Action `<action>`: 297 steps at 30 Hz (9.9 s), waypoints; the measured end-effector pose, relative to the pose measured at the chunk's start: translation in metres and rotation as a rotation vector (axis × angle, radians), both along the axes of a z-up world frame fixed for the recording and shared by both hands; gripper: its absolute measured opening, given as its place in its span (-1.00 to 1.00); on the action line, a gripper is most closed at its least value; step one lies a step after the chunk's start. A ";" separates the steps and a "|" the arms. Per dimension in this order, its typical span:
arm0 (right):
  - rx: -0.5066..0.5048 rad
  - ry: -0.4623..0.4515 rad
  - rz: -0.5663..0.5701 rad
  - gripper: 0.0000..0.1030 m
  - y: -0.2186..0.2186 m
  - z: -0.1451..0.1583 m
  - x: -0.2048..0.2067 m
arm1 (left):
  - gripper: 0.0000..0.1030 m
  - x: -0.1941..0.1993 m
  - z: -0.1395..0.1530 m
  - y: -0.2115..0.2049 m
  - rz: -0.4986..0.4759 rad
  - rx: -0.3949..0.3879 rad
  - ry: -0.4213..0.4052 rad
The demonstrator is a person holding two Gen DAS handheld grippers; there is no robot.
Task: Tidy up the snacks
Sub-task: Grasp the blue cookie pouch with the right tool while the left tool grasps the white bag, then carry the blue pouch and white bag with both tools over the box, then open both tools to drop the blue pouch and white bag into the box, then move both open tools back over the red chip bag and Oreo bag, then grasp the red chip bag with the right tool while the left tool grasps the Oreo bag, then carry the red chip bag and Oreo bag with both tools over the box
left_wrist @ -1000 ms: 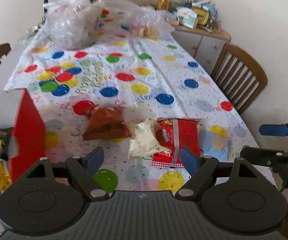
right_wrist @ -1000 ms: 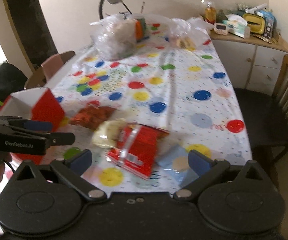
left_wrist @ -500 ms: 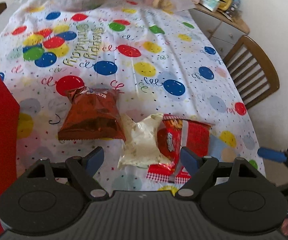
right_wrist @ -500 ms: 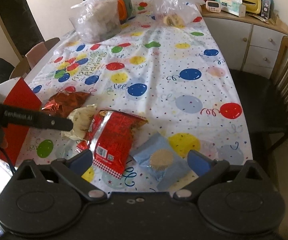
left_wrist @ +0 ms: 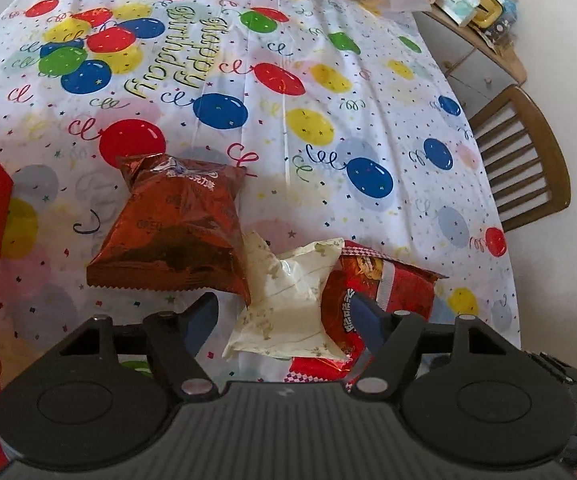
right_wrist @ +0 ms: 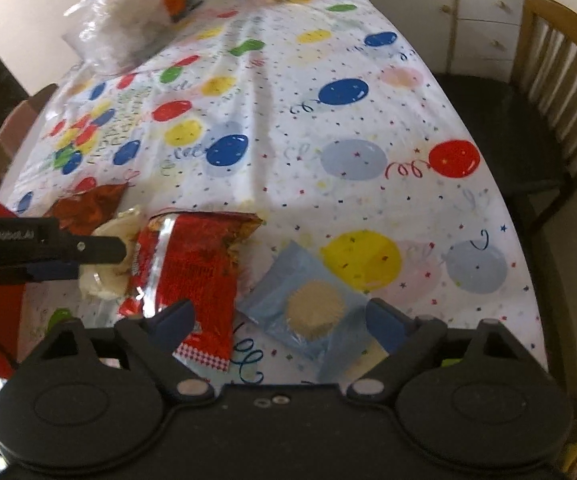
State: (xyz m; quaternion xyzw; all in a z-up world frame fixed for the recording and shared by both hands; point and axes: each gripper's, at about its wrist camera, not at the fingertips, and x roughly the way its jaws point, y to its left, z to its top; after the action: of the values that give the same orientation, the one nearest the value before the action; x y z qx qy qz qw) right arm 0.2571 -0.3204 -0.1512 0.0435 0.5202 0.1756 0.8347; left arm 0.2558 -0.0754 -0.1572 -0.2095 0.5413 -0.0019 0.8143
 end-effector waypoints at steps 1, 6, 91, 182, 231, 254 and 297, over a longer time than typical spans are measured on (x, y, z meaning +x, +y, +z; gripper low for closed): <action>-0.015 0.004 -0.009 0.73 0.003 -0.002 0.001 | 0.26 0.001 -0.001 -0.001 -0.006 0.001 0.002; -0.076 -0.015 -0.007 0.70 0.012 -0.005 0.002 | 0.11 0.002 -0.004 -0.002 -0.011 -0.002 0.012; 0.045 -0.208 0.229 -0.10 0.143 0.113 -0.141 | -0.24 -0.193 0.116 0.112 0.015 0.201 -0.174; 0.130 -0.252 0.411 0.58 0.245 0.147 -0.155 | 0.31 -0.221 0.137 0.188 0.007 0.299 -0.299; 0.009 -0.028 0.046 1.00 0.050 0.045 0.002 | 0.57 0.012 0.035 0.025 -0.123 0.286 0.019; -0.078 0.080 -0.016 0.93 0.099 -0.007 0.040 | 0.57 0.046 -0.011 0.030 -0.143 0.293 0.119; -0.003 -0.039 0.036 0.28 0.074 0.065 -0.037 | -0.02 -0.041 0.059 0.019 -0.075 0.247 -0.011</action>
State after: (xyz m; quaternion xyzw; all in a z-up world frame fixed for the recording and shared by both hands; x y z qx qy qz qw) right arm 0.2202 -0.2465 -0.0863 0.0292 0.5047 0.1907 0.8415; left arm 0.2144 -0.0561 -0.0977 -0.0871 0.5405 0.0332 0.8362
